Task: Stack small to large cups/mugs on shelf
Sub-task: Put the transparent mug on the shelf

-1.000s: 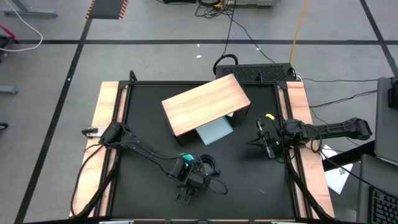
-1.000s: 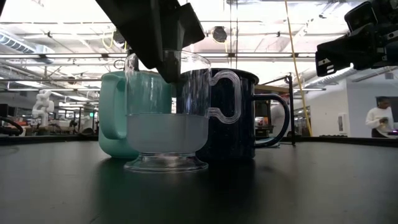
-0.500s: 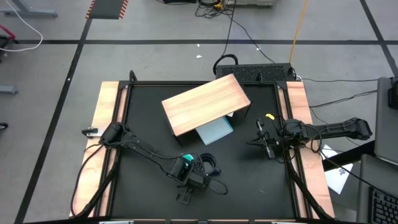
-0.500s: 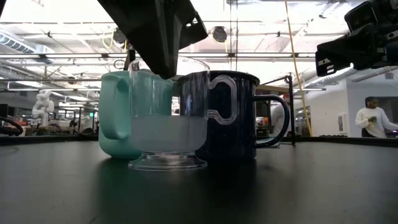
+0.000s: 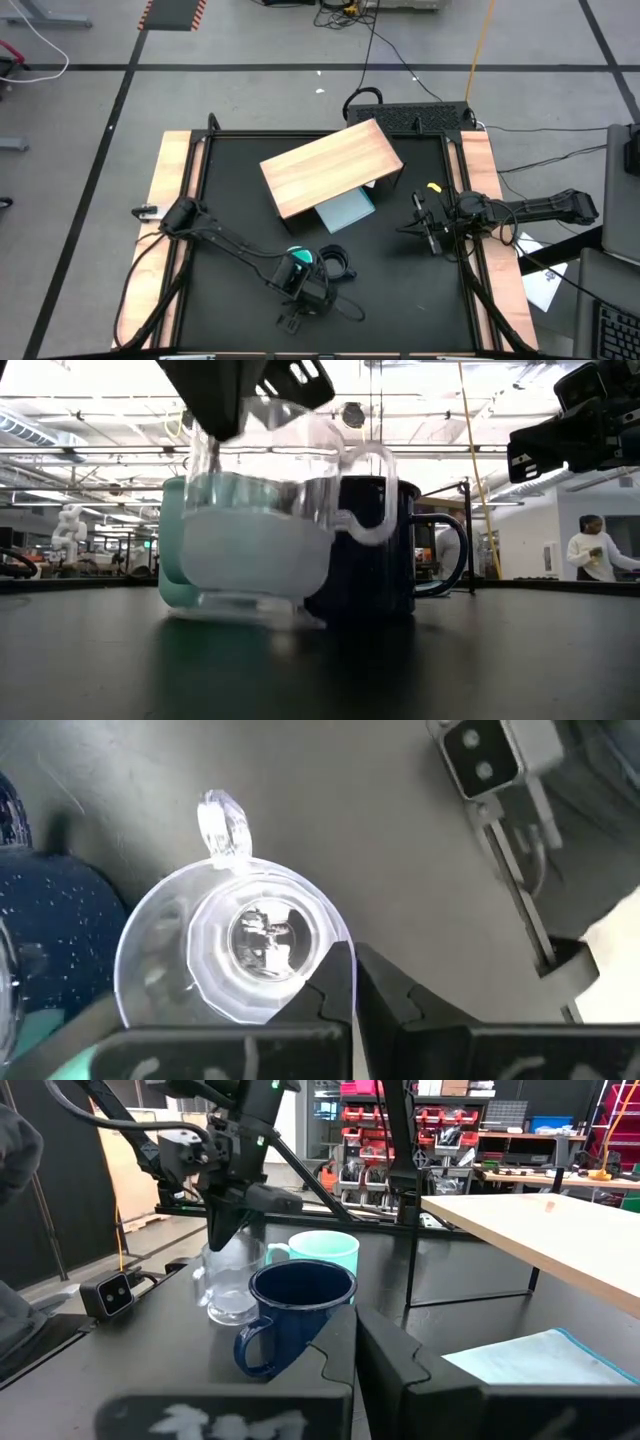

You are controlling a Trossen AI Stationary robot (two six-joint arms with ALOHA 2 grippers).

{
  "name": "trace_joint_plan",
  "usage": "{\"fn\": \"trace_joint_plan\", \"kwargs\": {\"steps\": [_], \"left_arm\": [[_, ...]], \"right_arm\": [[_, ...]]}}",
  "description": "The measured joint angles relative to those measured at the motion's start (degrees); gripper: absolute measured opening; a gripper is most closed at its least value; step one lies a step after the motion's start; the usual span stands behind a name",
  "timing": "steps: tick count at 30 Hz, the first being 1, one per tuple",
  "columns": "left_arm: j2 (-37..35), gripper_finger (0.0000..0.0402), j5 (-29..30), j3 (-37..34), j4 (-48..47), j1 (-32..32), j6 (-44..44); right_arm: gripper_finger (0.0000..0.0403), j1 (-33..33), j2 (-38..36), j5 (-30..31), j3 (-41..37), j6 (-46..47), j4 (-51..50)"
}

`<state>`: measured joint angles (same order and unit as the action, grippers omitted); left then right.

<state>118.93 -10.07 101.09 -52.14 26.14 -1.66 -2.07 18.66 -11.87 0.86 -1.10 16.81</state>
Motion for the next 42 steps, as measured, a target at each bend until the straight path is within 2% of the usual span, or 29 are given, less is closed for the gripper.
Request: {"fn": "trace_joint_plan", "kwargs": {"steps": [8,16,23,28,42], "left_arm": [[-2.26,0.0002,8.73,3.92,-5.37,1.82,4.13],[-7.86,0.0001,10.32,4.10,-4.75,1.88,6.95],[-12.90,0.0001,13.08,4.08,-5.22,3.20,13.40],[-16.64,0.0001,16.24,4.03,-7.01,3.23,12.52],[-27.03,0.0000,18.80,4.01,-11.85,0.94,11.10]], "right_arm": [[0.0000,-0.01,0.02,0.01,-0.01,-0.09,0.00],[0.0000,-0.01,0.02,0.00,-0.01,-0.20,-0.39],[0.0000,0.00,0.00,-0.01,0.00,-0.20,-0.39],[0.0000,0.00,0.00,0.01,0.00,-0.20,-0.39],[0.0000,-0.02,0.02,0.01,0.00,-0.03,-0.39]]}}
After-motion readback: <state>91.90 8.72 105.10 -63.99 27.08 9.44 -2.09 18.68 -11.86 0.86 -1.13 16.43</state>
